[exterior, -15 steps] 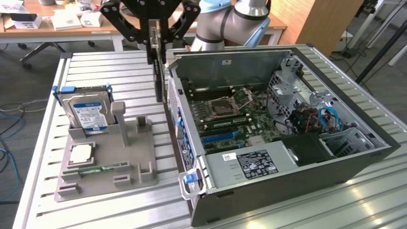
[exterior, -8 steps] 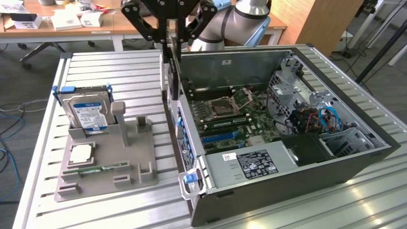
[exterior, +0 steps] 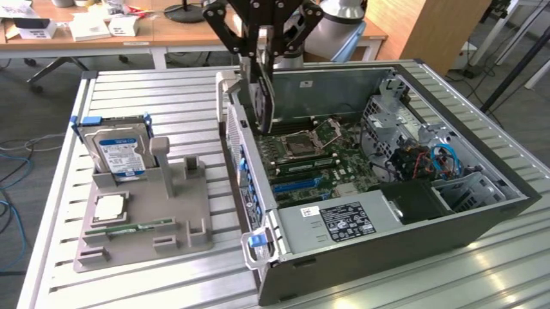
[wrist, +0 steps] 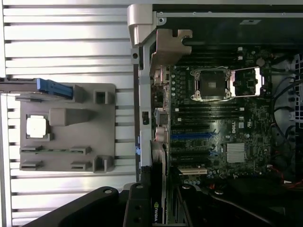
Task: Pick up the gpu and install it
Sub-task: 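Pick up the gpu and move the gpu toward the slot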
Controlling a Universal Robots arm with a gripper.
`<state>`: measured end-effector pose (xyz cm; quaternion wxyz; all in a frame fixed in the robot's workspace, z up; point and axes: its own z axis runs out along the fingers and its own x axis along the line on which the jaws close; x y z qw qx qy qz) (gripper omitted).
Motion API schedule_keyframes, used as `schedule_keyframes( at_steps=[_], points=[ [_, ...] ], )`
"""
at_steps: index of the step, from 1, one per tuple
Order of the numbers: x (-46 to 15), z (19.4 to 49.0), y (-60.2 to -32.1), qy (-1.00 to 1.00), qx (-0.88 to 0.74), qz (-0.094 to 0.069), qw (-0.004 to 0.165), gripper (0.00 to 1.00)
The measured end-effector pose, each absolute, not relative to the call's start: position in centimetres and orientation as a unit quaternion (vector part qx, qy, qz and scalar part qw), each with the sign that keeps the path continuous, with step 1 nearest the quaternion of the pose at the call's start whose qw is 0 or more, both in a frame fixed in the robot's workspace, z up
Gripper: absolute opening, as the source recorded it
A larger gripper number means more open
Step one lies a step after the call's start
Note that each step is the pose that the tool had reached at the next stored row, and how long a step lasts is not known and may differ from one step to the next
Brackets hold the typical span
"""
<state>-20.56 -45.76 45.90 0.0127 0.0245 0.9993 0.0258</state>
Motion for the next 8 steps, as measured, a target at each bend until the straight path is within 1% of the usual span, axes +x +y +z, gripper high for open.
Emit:
schedule_keyframes(
  at_steps=[8],
  points=[
    [-16.9, 45.9, -45.8, 0.999, 0.024, 0.027, 0.013, 0.26]
  ],
)
